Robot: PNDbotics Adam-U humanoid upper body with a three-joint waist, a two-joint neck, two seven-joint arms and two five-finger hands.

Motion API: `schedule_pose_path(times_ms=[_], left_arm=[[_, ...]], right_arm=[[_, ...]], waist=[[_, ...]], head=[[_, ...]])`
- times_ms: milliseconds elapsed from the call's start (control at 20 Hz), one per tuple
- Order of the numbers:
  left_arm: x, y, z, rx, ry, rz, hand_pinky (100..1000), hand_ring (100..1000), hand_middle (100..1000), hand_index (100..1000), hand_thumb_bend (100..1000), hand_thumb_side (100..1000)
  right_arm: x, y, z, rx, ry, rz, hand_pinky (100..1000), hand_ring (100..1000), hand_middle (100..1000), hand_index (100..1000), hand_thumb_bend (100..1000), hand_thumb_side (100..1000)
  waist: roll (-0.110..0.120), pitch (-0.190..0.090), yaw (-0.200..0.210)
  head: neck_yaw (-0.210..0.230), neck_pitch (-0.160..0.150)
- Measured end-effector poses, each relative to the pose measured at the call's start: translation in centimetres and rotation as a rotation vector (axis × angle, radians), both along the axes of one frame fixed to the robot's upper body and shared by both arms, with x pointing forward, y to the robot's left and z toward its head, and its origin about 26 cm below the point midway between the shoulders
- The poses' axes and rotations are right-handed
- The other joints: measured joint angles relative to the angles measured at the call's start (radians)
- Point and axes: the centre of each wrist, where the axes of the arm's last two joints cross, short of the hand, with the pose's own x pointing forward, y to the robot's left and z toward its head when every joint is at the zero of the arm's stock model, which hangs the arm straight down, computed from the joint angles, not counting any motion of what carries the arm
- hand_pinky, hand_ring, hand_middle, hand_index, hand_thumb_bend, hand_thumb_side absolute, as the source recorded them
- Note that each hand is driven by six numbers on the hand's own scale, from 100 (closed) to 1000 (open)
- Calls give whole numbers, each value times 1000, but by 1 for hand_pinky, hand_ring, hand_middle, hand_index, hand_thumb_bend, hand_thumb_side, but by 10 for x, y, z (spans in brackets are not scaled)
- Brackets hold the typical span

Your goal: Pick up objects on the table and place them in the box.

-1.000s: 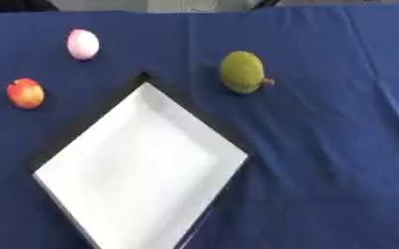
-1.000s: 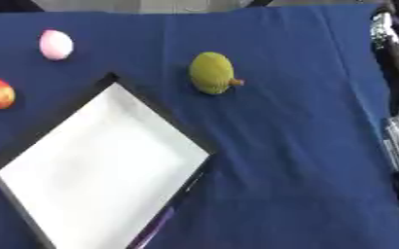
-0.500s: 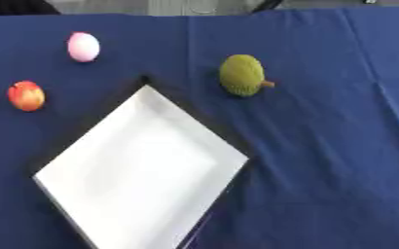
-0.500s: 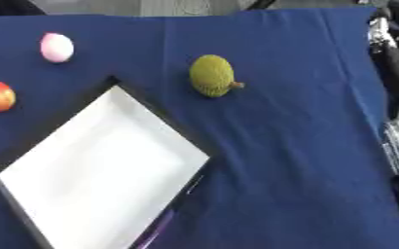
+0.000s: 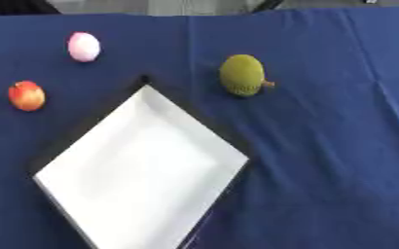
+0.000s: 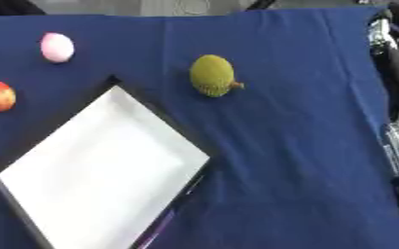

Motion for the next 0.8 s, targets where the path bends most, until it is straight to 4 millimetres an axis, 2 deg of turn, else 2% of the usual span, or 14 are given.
schedule_pose_path(times_ms=[300, 800], left_arm=[[13, -9, -19, 14, 9, 1, 841, 843, 818, 907, 524, 176], [28, -30, -27, -31, -103, 33, 829, 834, 795, 891, 459, 231]], right_arm=[[1, 3, 1, 3, -4, 13, 883, 875, 855, 895, 100, 658], [3, 8, 0, 7, 2, 36, 883, 876, 853, 894, 100, 663]], waist=[[0, 0, -5], [0, 7, -14]], head=[[7, -1], [20, -11]])
